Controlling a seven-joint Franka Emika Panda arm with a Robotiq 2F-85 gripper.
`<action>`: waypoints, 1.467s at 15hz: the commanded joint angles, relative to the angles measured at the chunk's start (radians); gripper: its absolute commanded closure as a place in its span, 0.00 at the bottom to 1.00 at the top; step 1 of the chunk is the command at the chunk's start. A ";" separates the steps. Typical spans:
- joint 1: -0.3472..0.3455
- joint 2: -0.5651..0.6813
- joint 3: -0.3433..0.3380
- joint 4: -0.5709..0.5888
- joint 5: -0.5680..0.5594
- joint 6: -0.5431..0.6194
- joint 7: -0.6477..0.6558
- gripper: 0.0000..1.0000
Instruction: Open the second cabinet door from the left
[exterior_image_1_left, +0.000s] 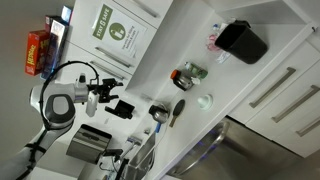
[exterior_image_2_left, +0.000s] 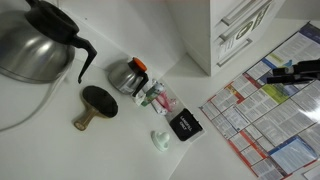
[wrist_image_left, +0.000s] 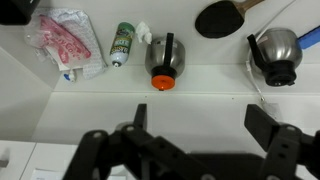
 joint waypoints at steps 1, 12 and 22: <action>0.009 0.017 -0.006 -0.011 0.027 0.093 -0.018 0.00; 0.474 0.221 -0.283 0.048 0.329 0.843 -0.288 0.00; 0.911 0.209 -0.654 0.171 0.324 0.973 -0.417 0.00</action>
